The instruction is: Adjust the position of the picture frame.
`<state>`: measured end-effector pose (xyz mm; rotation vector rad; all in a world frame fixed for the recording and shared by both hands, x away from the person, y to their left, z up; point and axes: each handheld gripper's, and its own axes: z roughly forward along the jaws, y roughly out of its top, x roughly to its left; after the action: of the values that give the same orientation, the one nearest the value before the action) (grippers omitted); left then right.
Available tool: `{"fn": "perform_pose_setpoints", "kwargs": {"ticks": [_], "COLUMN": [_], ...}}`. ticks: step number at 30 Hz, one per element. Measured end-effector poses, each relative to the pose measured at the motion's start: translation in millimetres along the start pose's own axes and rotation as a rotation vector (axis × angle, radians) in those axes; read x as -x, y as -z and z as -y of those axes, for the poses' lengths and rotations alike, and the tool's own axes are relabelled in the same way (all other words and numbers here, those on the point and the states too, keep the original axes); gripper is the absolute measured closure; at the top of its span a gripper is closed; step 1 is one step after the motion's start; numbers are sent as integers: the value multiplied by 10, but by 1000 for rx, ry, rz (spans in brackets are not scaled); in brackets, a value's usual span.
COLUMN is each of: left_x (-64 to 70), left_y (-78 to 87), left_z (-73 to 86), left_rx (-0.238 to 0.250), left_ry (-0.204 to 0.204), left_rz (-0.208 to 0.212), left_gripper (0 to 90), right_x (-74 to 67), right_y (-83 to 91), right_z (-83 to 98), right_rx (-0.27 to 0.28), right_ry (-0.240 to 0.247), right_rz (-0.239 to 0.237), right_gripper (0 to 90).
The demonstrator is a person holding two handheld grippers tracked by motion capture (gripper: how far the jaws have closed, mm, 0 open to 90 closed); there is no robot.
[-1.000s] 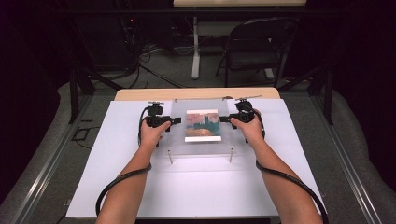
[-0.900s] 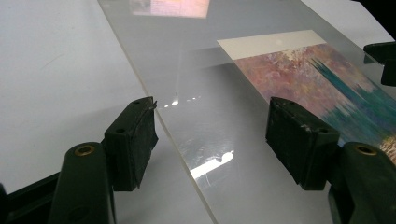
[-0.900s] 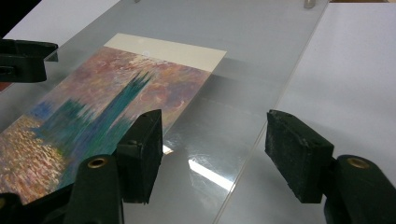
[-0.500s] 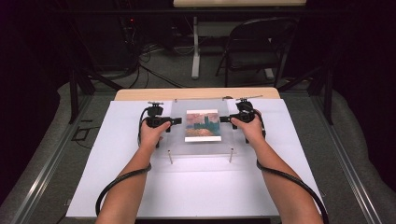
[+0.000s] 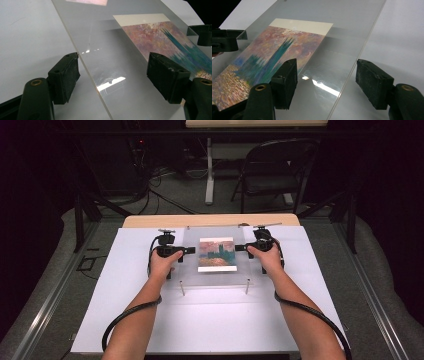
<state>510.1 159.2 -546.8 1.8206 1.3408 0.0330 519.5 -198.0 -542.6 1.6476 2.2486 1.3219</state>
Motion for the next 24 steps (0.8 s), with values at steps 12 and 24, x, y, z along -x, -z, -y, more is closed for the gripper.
{"fn": "perform_pose_setpoints", "kwargs": {"ticks": [12,24], "left_x": [47,43], "left_y": [7,-34], "left_z": [-22,-32], "left_rx": [-30,-39], "left_ry": [14,34], "left_rz": [-18,1], "left_gripper": [249,228], "right_x": [-31,-12], "right_y": [1,-23], "right_z": [-12,3], "right_rx": [-18,-23], "right_ry": [-17,-69], "right_rz": [17,-17], "right_gripper": [330,325]}}
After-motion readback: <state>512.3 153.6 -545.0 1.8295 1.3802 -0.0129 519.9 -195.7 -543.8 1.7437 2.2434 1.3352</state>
